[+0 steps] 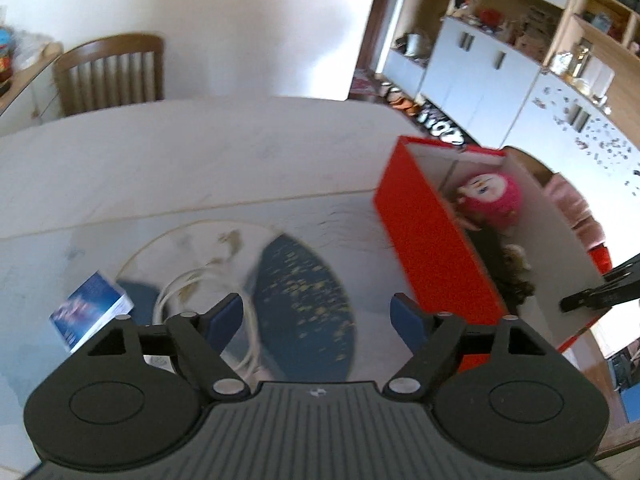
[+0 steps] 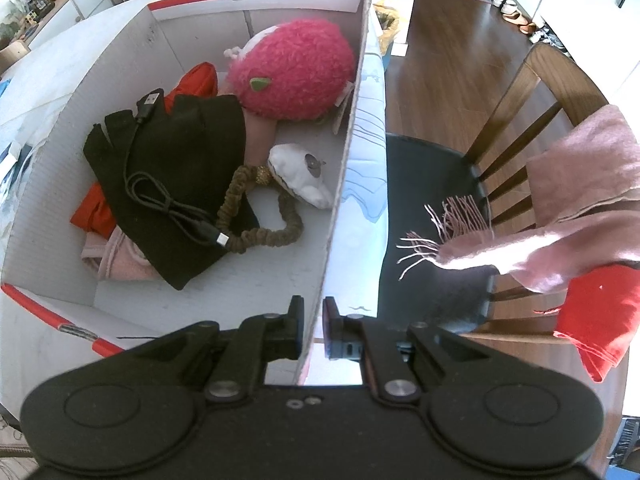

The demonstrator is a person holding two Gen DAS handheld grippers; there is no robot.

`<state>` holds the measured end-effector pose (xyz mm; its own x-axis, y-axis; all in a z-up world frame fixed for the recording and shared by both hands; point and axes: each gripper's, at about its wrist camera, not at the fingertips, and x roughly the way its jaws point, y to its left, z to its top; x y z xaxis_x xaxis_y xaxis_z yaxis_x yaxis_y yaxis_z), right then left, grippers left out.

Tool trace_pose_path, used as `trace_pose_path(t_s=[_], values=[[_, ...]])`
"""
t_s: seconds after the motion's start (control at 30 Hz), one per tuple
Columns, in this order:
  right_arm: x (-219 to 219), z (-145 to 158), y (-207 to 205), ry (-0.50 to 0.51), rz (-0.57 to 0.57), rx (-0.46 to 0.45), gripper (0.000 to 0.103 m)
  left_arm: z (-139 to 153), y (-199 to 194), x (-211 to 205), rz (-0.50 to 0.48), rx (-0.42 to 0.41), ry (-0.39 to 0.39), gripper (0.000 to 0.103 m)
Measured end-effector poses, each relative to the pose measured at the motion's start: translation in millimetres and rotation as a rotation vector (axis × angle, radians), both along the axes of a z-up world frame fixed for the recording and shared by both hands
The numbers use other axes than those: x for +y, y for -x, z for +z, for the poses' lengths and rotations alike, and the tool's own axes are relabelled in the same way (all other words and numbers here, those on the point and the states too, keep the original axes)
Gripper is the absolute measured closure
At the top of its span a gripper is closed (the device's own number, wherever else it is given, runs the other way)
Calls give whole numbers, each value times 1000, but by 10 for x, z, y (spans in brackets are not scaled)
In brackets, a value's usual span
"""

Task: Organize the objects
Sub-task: 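Move the left gripper back to the coiled white USB cable, then close the left gripper on the white cable coil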

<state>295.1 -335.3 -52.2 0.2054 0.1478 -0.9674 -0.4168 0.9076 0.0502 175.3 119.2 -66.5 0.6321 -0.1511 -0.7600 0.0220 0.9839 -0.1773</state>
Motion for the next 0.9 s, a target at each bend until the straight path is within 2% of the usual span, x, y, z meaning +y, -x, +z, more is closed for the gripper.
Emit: trace_pose_path(t_s=[0.13, 0.5, 0.67, 0.9], values=[[10, -31, 14, 14, -1, 5, 94, -223, -26, 51, 29, 43, -63, 21], [32, -84, 19, 28, -12, 16, 94, -711, -183, 62, -7, 123, -186, 21], [31, -91, 10, 30, -15, 17, 94, -817, -256, 85, 5, 141, -215, 21], [31, -104, 11, 31, -17, 18, 94, -865, -296, 117, 32, 162, -196, 21]])
